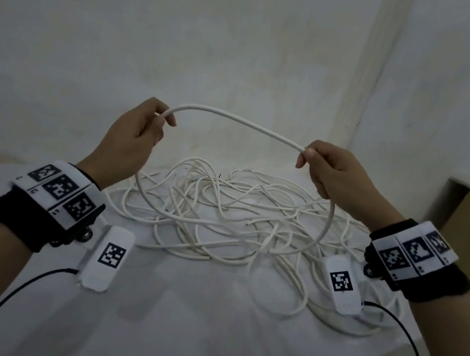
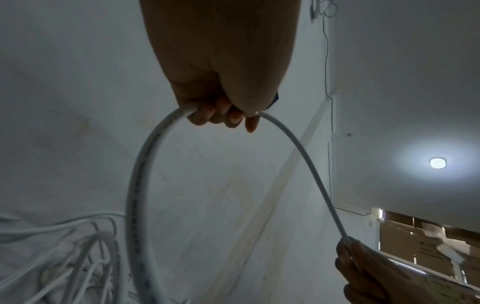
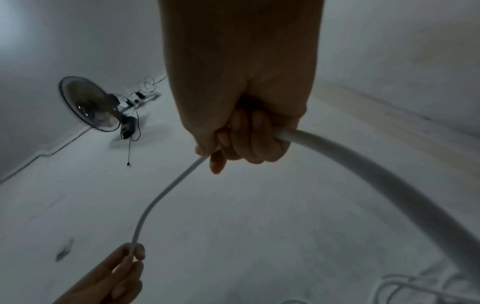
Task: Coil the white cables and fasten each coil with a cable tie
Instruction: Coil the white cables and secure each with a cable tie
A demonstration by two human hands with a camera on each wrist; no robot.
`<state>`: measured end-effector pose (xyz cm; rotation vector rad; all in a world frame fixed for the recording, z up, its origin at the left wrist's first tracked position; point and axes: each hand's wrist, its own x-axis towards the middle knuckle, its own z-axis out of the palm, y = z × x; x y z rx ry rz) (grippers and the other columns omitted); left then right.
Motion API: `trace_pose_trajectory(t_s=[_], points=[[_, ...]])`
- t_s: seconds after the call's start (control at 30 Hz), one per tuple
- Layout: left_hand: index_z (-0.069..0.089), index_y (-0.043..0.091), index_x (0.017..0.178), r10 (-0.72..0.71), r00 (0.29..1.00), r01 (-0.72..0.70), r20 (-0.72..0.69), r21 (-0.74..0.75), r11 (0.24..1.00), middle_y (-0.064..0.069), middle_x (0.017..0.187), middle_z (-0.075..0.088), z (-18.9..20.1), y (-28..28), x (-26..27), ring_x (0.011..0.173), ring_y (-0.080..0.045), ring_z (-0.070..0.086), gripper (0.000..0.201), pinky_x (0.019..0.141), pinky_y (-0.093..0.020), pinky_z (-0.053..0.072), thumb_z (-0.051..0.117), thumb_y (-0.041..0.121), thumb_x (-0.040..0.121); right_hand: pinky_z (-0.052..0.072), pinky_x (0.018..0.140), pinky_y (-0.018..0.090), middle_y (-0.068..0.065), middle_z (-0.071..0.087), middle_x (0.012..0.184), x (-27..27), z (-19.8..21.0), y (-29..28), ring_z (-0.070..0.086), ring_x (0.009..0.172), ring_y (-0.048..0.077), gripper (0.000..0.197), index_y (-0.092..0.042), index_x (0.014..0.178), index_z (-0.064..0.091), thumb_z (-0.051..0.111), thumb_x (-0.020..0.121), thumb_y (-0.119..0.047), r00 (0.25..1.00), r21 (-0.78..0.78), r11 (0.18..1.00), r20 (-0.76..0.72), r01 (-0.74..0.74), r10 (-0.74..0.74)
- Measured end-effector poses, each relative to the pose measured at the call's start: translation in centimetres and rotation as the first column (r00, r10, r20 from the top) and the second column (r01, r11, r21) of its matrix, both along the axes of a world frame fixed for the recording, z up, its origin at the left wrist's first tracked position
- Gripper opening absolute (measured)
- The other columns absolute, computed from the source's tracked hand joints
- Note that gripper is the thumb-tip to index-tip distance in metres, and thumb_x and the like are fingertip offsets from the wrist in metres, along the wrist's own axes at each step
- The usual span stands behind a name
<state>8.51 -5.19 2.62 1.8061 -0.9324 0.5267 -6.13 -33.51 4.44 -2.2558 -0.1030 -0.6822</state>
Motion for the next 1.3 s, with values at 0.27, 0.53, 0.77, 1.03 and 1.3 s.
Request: trace_pose_trajectory(t_s=[0.27,0.53,0.77,1.03,1.3], points=[[0.051,0.031,0.086,0.046,0.999,-0.046,-0.018,0.033,0.998,-0.004,0.061,0.037,-1.0,1.4,0.6,0.052,-0.017,0.032,0.026,0.053,-0.030,0.030,0.035,0.019,0.102,0.031,0.048,0.025,-0.009,0.036,0.049,-0.2,-2.0,-1.6,0.031,0.043,0.007,0.038,-0.013,0.069,0.051,0.038,0.101,-0.029,0.991,-0.063,0.996,-0.117,0.061,-0.068],[0.045,0.021,0.136,0.178,0.980,-0.194,0.087,0.256,0.947,-0.011,0.121,0.037,-2.0,-0.1,-2.0,0.114,-0.024,0.037,0.041,0.097,-0.028,0.028,0.052,0.025,0.095,0.019,0.036,0.014,-0.008,0.027,0.043,1.2,-1.2,3.6,0.019,0.035,0.005,0.033,-0.010,0.076,0.046,0.029,0.103,-0.017,0.994,0.766,0.635,0.061,-0.102,0.087],[0.055,0.022,0.122,-0.151,0.988,0.112,0.028,0.545,0.831,0.007,0.117,0.059,-1.2,-1.8,-8.1,0.107,-0.006,0.051,0.031,0.090,-0.019,0.037,0.043,0.037,0.097,0.045,0.046,0.017,0.000,0.041,0.051,3.0,0.4,10.3,0.044,0.039,0.008,0.028,-0.007,0.080,0.048,0.030,0.101,-0.011,0.938,0.971,0.102,0.178,-0.216,0.297],[0.044,0.021,0.075,-0.248,0.944,0.290,-0.216,0.194,0.937,0.014,0.058,0.048,-2.0,1.0,-7.7,0.055,-0.007,0.048,0.029,0.059,-0.027,0.043,0.033,0.035,0.098,0.050,0.066,0.026,-0.004,0.055,0.067,3.7,-0.1,11.5,0.056,0.066,0.010,0.023,-0.017,0.075,0.056,0.064,0.089,-0.033,0.994,0.740,0.667,0.019,-0.083,0.103],[0.040,0.010,0.073,-0.354,0.856,0.353,-0.376,-0.074,0.933,0.012,0.051,0.031,-0.1,3.4,-8.2,0.045,-0.006,0.025,0.035,0.047,-0.019,0.030,0.028,0.027,0.101,0.036,0.061,0.015,0.005,0.052,0.067,4.4,-0.3,12.3,0.047,0.064,0.004,0.029,-0.011,0.073,0.057,0.057,0.090,-0.035,0.942,0.055,0.982,0.296,-0.179,0.155]])
